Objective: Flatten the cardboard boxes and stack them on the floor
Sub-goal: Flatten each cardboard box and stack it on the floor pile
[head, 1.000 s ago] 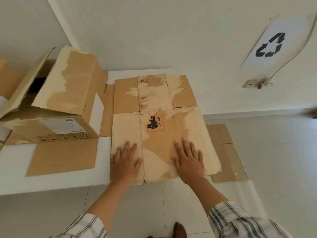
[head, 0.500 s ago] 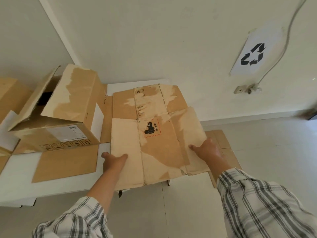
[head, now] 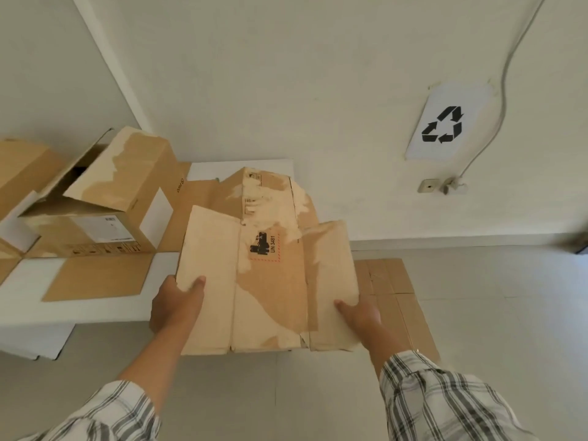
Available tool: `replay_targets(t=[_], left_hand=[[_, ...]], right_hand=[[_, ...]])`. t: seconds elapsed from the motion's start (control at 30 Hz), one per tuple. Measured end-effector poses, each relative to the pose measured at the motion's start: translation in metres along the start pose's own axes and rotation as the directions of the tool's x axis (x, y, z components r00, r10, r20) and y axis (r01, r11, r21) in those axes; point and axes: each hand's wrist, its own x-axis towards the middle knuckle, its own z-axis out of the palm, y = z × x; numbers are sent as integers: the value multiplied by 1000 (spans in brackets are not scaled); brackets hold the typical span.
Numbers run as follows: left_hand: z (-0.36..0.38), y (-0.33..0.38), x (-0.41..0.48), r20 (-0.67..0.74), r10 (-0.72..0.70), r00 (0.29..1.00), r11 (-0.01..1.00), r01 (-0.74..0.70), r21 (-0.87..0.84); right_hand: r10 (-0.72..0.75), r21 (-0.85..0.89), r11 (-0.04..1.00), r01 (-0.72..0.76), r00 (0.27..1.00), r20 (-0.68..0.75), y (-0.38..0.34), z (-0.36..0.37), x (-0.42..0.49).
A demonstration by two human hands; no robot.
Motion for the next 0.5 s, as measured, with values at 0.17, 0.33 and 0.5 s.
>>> replay_targets(t=[0.17, 0.33, 0.5], left_hand=[[14, 42, -63, -40, 5, 999, 998, -7, -68], [43, 88, -109, -22, 20, 1000, 992, -23, -126], [89, 141, -142, 38, 60, 997, 984, -52, -170]], right_hand=[[-155, 13, 987, 159, 978, -141, 6, -62, -24], [-200, -35, 980, 198, 947, -252, 16, -131, -22], [-178, -109, 983, 149, 923, -341, 30, -200, -1]])
